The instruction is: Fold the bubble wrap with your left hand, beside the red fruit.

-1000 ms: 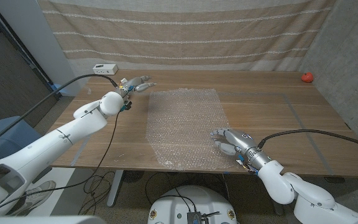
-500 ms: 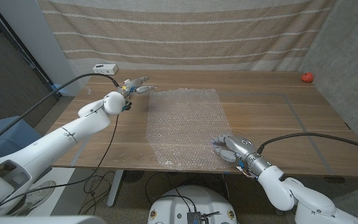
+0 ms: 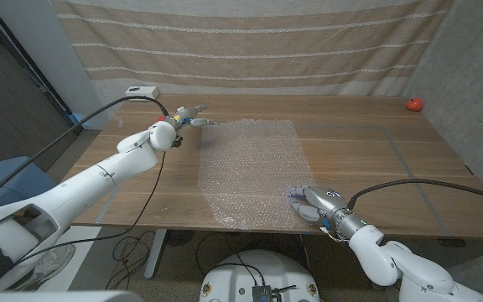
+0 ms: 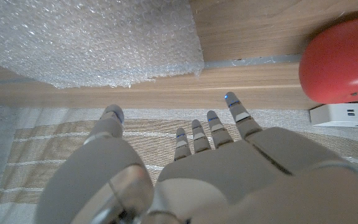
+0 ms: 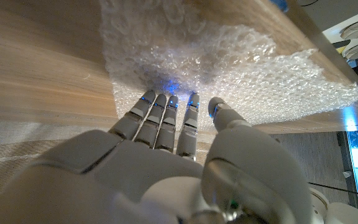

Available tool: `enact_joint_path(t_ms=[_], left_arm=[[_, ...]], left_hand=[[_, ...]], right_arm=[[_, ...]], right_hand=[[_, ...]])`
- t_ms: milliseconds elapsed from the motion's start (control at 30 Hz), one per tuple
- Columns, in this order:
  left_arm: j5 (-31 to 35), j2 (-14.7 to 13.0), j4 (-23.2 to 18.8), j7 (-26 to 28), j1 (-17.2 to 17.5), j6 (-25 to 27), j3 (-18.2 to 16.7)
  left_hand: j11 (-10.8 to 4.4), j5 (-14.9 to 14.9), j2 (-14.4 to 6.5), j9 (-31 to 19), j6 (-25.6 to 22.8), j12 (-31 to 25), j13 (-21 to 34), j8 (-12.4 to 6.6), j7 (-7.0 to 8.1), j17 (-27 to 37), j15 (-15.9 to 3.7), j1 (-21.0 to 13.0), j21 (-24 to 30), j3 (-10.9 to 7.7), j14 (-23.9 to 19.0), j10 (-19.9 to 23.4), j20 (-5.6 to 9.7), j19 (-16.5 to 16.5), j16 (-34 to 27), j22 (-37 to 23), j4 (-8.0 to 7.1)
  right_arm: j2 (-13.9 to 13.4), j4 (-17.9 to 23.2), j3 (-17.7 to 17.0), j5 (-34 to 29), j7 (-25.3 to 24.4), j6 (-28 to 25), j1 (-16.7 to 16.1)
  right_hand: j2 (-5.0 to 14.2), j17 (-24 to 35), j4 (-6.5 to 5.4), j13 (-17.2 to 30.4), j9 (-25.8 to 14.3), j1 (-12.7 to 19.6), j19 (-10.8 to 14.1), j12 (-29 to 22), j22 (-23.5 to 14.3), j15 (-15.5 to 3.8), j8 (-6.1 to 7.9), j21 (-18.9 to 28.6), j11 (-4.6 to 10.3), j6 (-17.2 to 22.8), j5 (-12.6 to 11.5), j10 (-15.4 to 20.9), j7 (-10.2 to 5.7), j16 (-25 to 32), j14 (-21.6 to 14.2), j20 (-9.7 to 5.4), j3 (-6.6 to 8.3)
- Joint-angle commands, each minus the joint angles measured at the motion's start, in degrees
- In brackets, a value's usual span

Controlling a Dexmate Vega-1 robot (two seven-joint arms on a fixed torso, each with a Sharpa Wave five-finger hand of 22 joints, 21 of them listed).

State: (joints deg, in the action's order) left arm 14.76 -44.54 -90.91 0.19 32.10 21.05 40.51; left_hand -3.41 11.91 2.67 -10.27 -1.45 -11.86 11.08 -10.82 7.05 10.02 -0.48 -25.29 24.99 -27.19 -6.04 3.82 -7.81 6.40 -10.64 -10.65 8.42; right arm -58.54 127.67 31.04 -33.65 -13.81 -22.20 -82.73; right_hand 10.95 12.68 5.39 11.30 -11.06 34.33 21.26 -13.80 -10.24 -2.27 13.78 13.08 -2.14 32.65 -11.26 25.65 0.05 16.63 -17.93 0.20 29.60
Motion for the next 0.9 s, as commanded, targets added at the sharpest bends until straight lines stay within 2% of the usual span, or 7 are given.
enact_joint_path(t_ms=[33, 133, 400, 567, 767, 833, 900], left_arm=[[0.65, 4.92, 5.75, -1.71, -4.11, 1.48, 2.55], [-2.05, 6.25, 8.45, -2.82, -5.05, 0.24, 2.12], [-1.41, 7.55, 10.53, -2.55, -7.09, 0.71, 4.11], [-0.97, 8.38, 11.64, -3.31, -8.42, 2.11, 5.48], [-0.01, 8.87, 11.96, -4.77, -9.81, 4.84, 7.30], [0.80, 9.03, 11.98, -4.92, -10.25, 6.34, 8.06], [1.26, 9.24, 12.18, -5.03, -10.59, 7.49, 8.59]], left_hand=[[0.39, 0.04, -0.19, -0.27, -2.26, -1.67, 0.33, -0.83, -0.41, 0.21, -0.35, -2.96, 0.30, -0.15, -3.60, 4.06, -1.29, 2.25, -1.16, -0.01, 0.90], [1.14, 0.00, -0.18, -0.28, -3.06, -2.08, 0.38, -1.00, -1.07, 0.21, -0.12, -3.84, 0.20, -0.12, -4.09, 5.39, -1.35, 2.61, -1.16, -0.01, 1.03], [1.04, 0.03, 0.17, -0.29, -5.59, -2.59, 0.46, -1.67, -1.72, 0.23, 0.04, -5.72, -0.23, -0.04, -5.47, 7.31, -1.76, 2.68, -1.37, 0.00, 1.31], [2.03, 0.02, 0.39, -0.33, -7.07, -2.84, 0.54, -1.83, -2.53, 0.25, 1.84, -7.00, -0.34, 0.22, -7.13, 8.55, -2.04, 3.42, -1.65, -0.03, 1.20], [2.53, -0.01, 0.38, -0.40, -9.14, -3.16, 0.64, -2.16, -3.12, 0.27, 3.51, -8.05, -0.37, 0.55, -8.84, 9.97, -1.36, 4.26, -1.91, -0.09, 0.95], [3.11, -0.02, 0.32, -0.42, -8.90, -2.98, 0.67, -1.95, -3.11, 0.27, 3.89, -8.30, -0.36, 0.60, -9.17, 9.67, -1.59, 4.46, -1.94, -0.11, 0.91], [2.99, -0.03, 0.28, -0.44, -8.70, -2.90, 0.69, -1.79, -3.08, 0.28, 4.16, -8.49, -0.28, 0.66, -9.46, 9.57, -1.93, 4.83, -1.96, -0.13, 0.87]], right_arm=[[-0.40, -0.87, 0.76, 1.21, 0.63, -0.87, 0.64], [-0.34, -0.97, 0.73, 1.65, 0.45, -1.00, 0.74], [-0.53, -1.41, 0.93, 2.35, 0.03, -0.62, 1.08], [-0.65, -1.59, 1.00, 2.69, -0.20, -0.45, 1.22], [-0.63, -1.83, 0.96, 3.28, -0.69, -0.13, 1.34], [-0.75, -1.84, 1.05, 3.29, -0.61, -0.11, 1.41], [-0.76, -1.93, 0.97, 3.71, -0.61, -0.02, 1.41]], right_hand=[[0.34, 0.34, -0.45, 0.29, -0.13, 0.29, 0.53, -0.36, -0.23, -1.78, 0.31, 0.35, 0.07, 0.81, -0.37, 0.70, 0.06, 0.23, -0.45, -0.05, 0.17], [0.33, 0.40, -0.50, 0.29, -0.13, 0.31, 0.55, -0.42, -0.23, -1.72, 0.28, 0.34, -0.05, 0.96, -0.38, 0.97, 0.09, 0.26, -0.45, -0.06, 0.16], [0.31, 0.54, -0.65, 0.30, -0.13, 0.38, 0.58, -0.42, -0.24, -1.64, 0.29, 0.31, -0.07, 1.61, -0.42, 1.23, 0.38, 0.37, -0.53, -0.07, 0.11], [0.28, 0.61, -0.70, 0.31, -0.13, 0.44, 0.62, -0.42, -0.24, -1.68, 0.25, 0.31, -0.16, 1.83, -0.43, 1.36, 0.40, 0.41, -0.55, -0.06, 0.10], [0.25, 0.65, -0.71, 0.31, -0.13, 0.49, 0.63, -0.38, -0.24, -1.69, 0.17, 0.30, -0.15, 1.88, -0.45, 1.37, 0.44, 0.42, -0.51, -0.04, 0.09], [0.24, 0.66, -0.71, 0.31, -0.13, 0.51, 0.66, -0.37, -0.24, -1.64, 0.16, 0.30, -0.20, 1.94, -0.45, 1.36, 0.46, 0.43, -0.53, -0.02, 0.08], [0.22, 0.69, -0.72, 0.31, -0.13, 0.54, 0.67, -0.38, -0.24, -1.64, 0.11, 0.30, -0.28, 1.96, -0.46, 1.45, 0.48, 0.45, -0.55, -0.03, 0.07]])
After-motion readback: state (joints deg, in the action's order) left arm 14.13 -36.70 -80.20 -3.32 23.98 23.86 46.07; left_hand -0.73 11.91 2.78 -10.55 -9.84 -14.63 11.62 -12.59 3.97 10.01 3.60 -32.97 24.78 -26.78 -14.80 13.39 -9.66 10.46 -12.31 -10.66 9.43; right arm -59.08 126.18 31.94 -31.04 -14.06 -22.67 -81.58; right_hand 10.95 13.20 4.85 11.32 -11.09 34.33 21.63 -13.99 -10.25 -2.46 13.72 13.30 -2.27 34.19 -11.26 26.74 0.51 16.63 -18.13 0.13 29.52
